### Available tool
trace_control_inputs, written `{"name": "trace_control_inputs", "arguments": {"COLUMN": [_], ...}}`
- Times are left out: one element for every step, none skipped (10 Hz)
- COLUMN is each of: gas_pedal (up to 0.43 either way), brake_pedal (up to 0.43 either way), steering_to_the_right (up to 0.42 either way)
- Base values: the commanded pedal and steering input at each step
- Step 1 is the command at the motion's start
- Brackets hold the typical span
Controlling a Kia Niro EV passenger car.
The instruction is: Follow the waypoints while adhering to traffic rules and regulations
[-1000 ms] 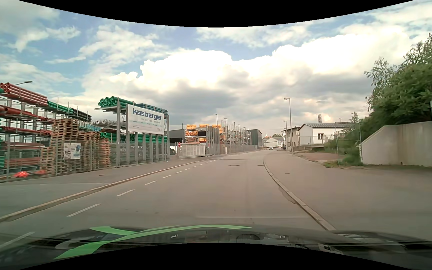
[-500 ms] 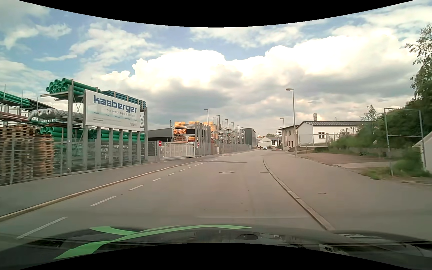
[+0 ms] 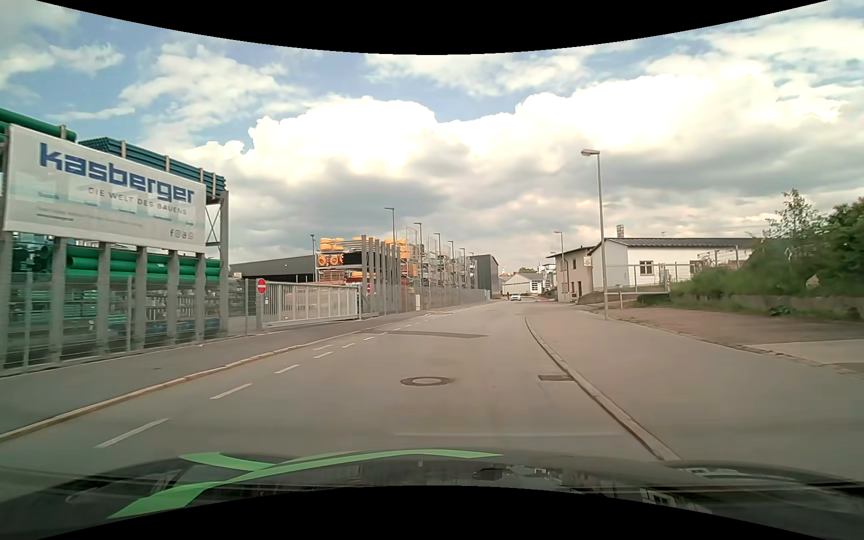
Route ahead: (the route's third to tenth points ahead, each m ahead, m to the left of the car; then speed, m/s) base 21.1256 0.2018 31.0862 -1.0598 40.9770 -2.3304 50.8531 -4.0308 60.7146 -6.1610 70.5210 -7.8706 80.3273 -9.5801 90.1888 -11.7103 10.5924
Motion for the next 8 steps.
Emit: {"name": "trace_control_inputs", "arguments": {"gas_pedal": [0.169,0.169,0.169,0.169,0.169,0.169,0.169,0.169], "brake_pedal": [0.0,0.0,0.0,0.0,0.0,0.0,0.0,0.0], "steering_to_the_right": [0.025,0.025,0.025,0.025,0.024,0.023,0.022,0.02]}}
